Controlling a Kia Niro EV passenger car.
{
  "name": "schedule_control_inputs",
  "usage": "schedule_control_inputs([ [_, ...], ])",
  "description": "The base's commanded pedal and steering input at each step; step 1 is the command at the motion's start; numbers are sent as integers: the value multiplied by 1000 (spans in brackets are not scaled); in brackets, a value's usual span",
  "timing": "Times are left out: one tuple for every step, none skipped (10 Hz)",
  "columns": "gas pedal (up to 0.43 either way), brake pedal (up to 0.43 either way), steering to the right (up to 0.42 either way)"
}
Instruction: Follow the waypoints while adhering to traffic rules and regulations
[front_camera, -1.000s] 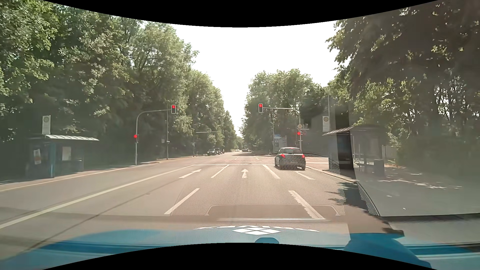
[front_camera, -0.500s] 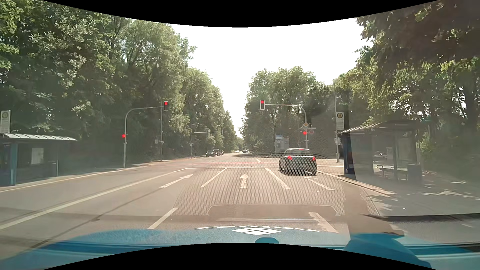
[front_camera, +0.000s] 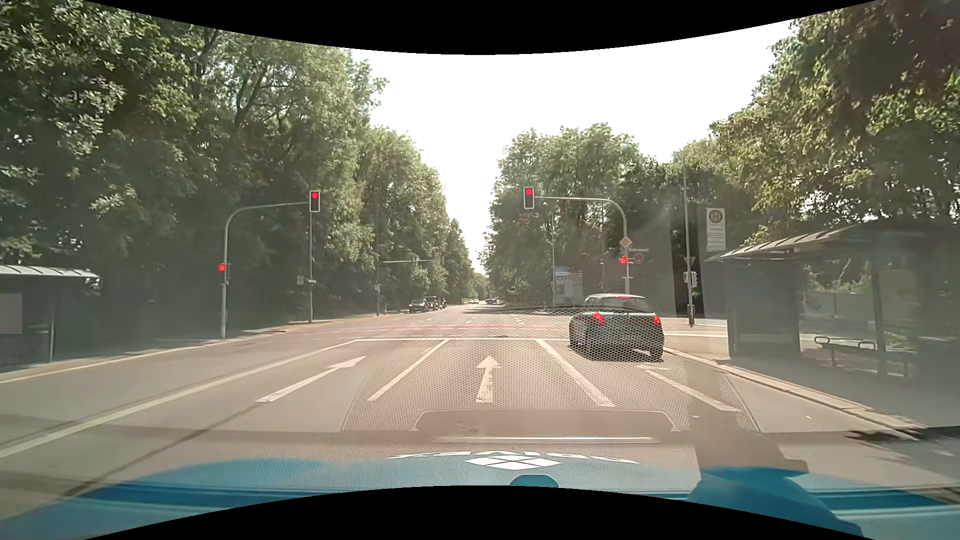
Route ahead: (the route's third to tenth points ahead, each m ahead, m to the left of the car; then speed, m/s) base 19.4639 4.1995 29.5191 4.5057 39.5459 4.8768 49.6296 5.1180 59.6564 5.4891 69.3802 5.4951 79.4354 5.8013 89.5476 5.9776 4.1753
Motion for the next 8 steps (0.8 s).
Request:
schedule_control_inputs([
  [0,171,-11],
  [0,171,-12],
  [0,171,-12],
  [0,171,-12],
  [0,171,-11],
  [0,159,-11],
  [0,165,-11],
  [0,165,-11],
])
